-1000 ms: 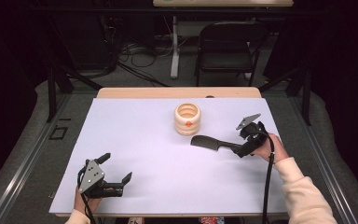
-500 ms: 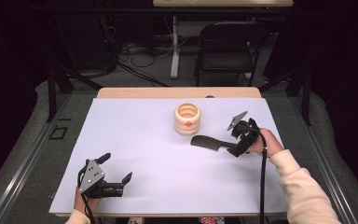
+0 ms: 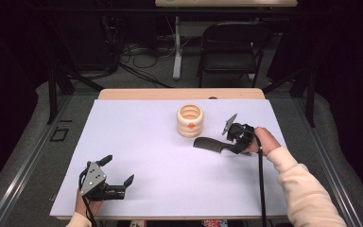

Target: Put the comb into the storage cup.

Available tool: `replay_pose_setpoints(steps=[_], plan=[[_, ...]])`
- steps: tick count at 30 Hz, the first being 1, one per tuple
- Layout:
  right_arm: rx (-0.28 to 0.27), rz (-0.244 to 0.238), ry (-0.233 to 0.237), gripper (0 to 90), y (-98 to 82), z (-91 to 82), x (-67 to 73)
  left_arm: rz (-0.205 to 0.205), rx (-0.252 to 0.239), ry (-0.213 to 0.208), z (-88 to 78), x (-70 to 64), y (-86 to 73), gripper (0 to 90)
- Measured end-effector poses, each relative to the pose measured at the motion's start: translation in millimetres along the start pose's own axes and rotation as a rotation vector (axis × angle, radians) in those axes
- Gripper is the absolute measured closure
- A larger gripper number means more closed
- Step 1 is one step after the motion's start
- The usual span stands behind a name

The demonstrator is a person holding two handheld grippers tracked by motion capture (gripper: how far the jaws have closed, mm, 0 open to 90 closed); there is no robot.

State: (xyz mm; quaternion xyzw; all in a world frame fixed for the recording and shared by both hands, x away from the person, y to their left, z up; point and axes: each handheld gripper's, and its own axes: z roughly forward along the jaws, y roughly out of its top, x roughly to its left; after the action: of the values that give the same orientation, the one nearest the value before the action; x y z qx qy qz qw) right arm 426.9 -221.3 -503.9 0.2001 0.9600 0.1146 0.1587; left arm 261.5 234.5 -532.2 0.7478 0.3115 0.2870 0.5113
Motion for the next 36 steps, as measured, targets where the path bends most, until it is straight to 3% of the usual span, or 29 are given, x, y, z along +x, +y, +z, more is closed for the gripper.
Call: replay_pose_setpoints(steps=[10,14,15,16,20,21,22,23,25,32,36], plan=[[0.067,-0.075,0.014,62.9,14.4,14.1,5.1,0.000,0.001,-0.003,0.0,-0.1,0.0,0.2],[0.106,-0.080,0.024,65.3,18.6,19.1,5.4,-0.002,0.002,-0.003,0.1,0.3,-0.1,0.2],[0.093,-0.085,0.028,65.7,18.9,20.9,4.7,-0.002,0.003,-0.003,0.0,0.2,-0.1,0.2],[0.121,-0.082,0.034,66.2,20.9,20.2,3.6,-0.001,0.003,-0.003,0.0,0.3,-0.1,0.2],[0.111,-0.088,0.037,67.5,24.1,24.2,2.6,-0.002,0.003,-0.004,0.0,0.6,-0.1,0.2],[0.119,-0.090,0.037,67.8,25.2,25.0,2.8,-0.003,0.002,-0.004,0.0,0.5,-0.2,0.2],[0.166,-0.099,0.048,67.9,27.5,23.0,2.0,-0.002,0.002,-0.004,0.0,0.5,-0.1,0.2],[0.130,-0.096,0.040,68.1,26.3,26.4,3.0,-0.002,0.002,-0.005,0.0,0.4,-0.1,0.2],[0.160,-0.110,0.045,69.0,27.6,26.1,2.7,-0.001,0.003,-0.005,-0.1,0.4,-0.1,0.2],[0.157,-0.108,0.054,71.1,25.3,31.0,1.0,-0.001,0.003,-0.005,0.0,0.4,-0.1,0.2],[0.161,-0.132,0.047,71.9,25.2,30.0,2.3,0.000,0.002,-0.004,-0.2,0.4,0.0,0.2]])
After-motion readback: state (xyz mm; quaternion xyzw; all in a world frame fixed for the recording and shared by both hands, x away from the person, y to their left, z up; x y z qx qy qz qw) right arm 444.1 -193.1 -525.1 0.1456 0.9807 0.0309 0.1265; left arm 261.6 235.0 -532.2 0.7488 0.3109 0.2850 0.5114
